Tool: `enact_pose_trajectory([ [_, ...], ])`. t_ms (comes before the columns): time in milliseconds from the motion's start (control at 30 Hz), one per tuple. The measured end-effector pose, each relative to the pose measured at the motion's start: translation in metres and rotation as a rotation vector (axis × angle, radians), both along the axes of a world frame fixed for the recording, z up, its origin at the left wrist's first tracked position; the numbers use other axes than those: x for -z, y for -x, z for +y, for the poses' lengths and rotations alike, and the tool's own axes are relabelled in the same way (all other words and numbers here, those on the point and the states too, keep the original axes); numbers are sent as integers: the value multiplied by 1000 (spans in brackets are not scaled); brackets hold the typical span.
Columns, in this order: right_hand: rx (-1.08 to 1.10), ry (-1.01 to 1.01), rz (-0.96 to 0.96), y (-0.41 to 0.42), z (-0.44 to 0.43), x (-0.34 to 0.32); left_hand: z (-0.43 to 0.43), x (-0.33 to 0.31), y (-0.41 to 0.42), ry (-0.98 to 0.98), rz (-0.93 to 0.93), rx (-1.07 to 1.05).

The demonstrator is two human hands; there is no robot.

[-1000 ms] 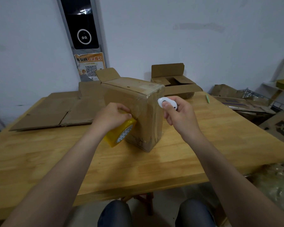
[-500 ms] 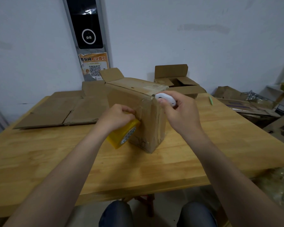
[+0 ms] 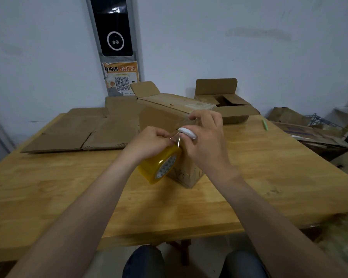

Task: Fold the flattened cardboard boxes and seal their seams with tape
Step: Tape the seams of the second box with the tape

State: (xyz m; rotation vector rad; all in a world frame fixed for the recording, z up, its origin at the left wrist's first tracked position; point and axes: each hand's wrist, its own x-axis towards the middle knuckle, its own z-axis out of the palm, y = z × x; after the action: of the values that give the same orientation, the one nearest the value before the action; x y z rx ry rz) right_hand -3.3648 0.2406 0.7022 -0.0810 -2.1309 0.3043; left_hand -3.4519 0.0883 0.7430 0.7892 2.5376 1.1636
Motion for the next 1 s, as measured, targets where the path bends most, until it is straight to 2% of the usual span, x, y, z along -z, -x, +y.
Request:
enact_pose_trajectory([
  [433,118,-72,-68,7,-10,-5,-2,1,3,9,14,31],
  [800,29,-162,-267,-9,2,-8,-11,6,8,51,58,12],
  [1000,-29,-138,-257,-13,12,-9,-24,14,10,44,24,-33],
])
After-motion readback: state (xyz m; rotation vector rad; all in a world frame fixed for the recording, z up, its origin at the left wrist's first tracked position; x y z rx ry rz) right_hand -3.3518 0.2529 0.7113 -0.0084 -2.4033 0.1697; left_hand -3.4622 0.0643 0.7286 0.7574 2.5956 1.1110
